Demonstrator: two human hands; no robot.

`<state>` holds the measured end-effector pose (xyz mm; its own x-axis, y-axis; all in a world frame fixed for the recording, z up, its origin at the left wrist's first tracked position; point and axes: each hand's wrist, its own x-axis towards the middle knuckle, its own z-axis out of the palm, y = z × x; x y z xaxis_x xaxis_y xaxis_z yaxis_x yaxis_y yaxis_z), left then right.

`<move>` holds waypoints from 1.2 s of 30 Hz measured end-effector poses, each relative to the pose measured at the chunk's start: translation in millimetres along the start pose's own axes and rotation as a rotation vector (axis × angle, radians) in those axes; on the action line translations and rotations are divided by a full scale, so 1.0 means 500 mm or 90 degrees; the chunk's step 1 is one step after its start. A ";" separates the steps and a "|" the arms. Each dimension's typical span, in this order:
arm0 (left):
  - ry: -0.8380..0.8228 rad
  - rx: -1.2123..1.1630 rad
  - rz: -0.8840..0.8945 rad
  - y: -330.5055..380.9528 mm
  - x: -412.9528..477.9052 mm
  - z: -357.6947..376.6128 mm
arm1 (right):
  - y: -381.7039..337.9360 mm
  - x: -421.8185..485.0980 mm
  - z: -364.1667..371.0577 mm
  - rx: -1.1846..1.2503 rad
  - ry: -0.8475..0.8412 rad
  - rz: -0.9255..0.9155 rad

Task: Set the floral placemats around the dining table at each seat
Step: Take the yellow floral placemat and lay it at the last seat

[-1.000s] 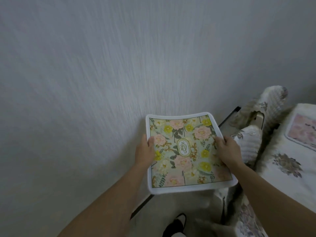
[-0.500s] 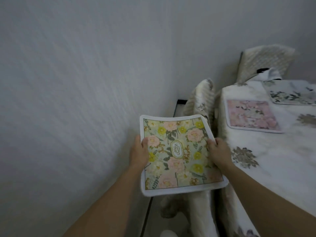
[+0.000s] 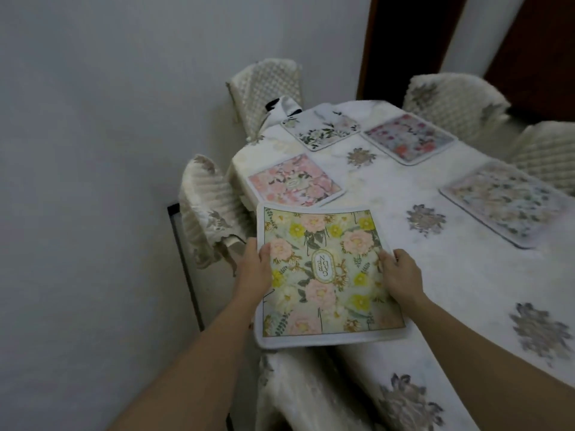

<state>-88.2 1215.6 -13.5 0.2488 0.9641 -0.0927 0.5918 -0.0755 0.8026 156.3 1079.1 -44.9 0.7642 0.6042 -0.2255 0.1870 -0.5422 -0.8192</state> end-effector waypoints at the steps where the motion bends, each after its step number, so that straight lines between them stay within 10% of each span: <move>1: -0.028 0.016 0.021 0.007 0.025 0.024 | 0.015 0.004 -0.012 0.002 0.031 0.019; 20: -0.491 0.073 0.202 0.087 0.185 0.382 | 0.201 -0.105 -0.061 0.115 0.407 0.344; 36: -0.580 0.162 0.288 0.031 0.228 0.496 | 0.277 -0.122 0.037 0.123 0.451 0.467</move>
<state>139.4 1261.4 -158.0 0.9078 0.2840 -0.3087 0.4171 -0.5345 0.7351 124.0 978.0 -154.6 0.8500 -0.3516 -0.3924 -0.5247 -0.4982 -0.6903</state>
